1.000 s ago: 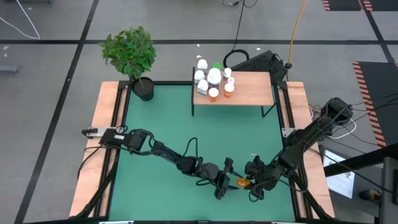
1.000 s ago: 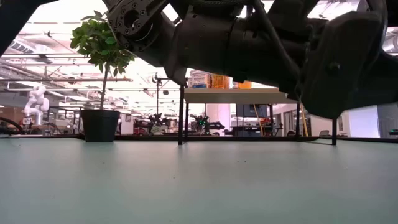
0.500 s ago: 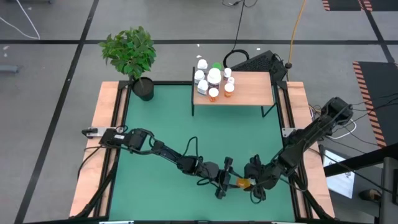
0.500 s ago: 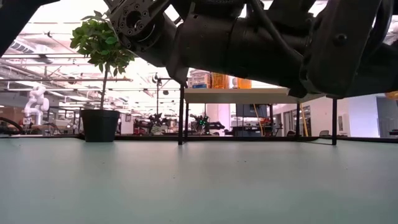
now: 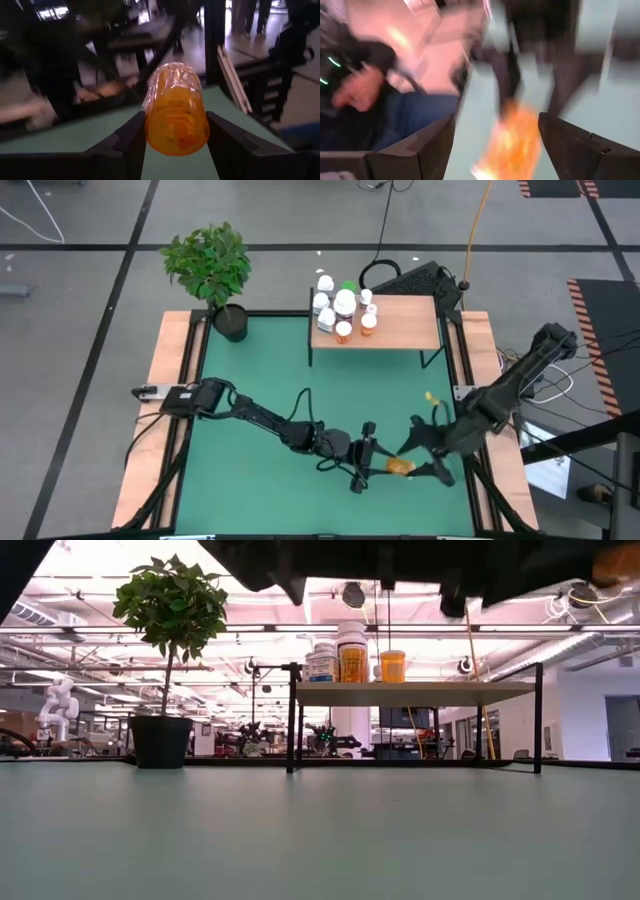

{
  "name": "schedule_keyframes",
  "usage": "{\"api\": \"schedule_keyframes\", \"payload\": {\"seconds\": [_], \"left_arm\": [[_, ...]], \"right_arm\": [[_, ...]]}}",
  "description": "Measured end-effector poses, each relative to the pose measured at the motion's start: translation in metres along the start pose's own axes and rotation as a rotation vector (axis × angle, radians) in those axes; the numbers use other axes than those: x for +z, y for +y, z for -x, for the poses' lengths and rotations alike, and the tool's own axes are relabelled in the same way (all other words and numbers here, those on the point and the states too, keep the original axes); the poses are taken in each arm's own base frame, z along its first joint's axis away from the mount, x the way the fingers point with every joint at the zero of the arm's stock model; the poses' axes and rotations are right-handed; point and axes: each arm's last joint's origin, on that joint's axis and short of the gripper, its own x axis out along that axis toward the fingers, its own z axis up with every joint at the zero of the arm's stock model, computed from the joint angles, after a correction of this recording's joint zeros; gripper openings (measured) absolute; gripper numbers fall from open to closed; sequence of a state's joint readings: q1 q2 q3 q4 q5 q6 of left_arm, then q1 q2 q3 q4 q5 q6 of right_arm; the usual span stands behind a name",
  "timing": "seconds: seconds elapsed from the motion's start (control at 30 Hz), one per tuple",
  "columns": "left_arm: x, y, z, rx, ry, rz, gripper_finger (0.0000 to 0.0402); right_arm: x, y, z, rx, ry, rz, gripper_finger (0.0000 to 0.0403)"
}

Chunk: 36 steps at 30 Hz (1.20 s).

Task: Pick and place medicine bottles onto shelf by color
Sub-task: Put the big orange pill bottle on the shelf

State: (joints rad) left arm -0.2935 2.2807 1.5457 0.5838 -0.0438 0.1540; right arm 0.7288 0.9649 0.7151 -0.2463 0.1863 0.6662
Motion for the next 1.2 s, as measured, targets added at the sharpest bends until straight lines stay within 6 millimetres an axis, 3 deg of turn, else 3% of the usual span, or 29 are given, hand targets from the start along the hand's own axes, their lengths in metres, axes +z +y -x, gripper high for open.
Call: {"api": "schedule_keyframes", "payload": {"seconds": [0.13,0.27,0.43,0.53,0.73,1.07,1.2], "left_arm": [[-0.013,0.001,-0.002,-0.036,0.035,0.049,0.0179],[0.000,0.012,-0.001,-0.065,-0.059,0.121,0.0173],[-0.003,0.022,-0.001,-0.157,-0.063,0.209,0.0177],[0.002,0.028,0.000,-0.195,-0.117,0.292,0.0174],[0.009,0.032,0.007,-0.254,-0.275,0.389,0.0172],[-0.003,0.029,0.053,-0.285,-0.688,0.380,0.0172],[-0.006,0.027,0.058,-0.299,-0.666,0.333,0.0178]], "right_arm": [[0.013,0.002,0.023,0.013,-0.155,0.209,0.0277],[0.018,0.005,0.033,0.059,-0.223,0.381,0.0277],[0.017,0.011,0.028,0.077,-0.239,0.461,0.0276],[0.026,0.024,0.031,0.143,-0.375,0.501,0.0274],[0.026,0.037,0.039,0.149,-0.484,0.743,0.0261],[0.025,0.040,0.023,0.127,-0.470,0.823,0.0258],[0.035,0.041,0.003,-0.025,-0.579,0.839,0.0258]]}}
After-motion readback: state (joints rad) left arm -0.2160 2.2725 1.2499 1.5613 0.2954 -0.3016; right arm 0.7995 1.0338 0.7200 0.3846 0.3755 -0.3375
